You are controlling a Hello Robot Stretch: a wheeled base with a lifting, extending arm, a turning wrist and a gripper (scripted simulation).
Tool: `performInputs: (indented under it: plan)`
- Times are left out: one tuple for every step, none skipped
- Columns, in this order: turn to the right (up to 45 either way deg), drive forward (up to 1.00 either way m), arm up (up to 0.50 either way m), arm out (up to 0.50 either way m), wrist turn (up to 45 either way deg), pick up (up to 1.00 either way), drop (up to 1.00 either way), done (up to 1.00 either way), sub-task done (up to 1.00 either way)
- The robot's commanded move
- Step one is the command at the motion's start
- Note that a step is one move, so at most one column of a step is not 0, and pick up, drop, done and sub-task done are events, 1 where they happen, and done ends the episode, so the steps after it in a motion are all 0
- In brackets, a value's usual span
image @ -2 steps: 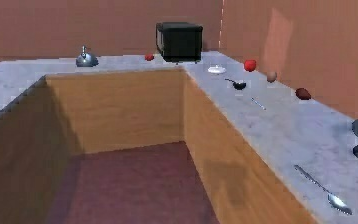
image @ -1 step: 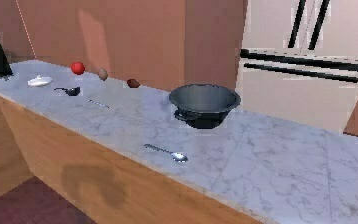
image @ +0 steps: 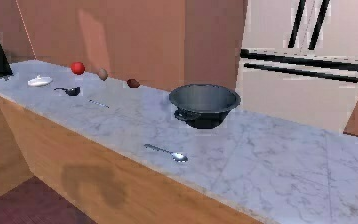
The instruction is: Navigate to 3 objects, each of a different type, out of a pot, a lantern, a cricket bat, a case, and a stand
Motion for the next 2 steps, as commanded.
performInputs:
  plan:
    - [45.0, 0.0, 0.0, 0.0, 0.0, 0.0, 0.0, 0.0, 0.0]
    - [45.0, 0.0, 0.0, 0.0, 0.0, 0.0, 0.0, 0.0, 0.0]
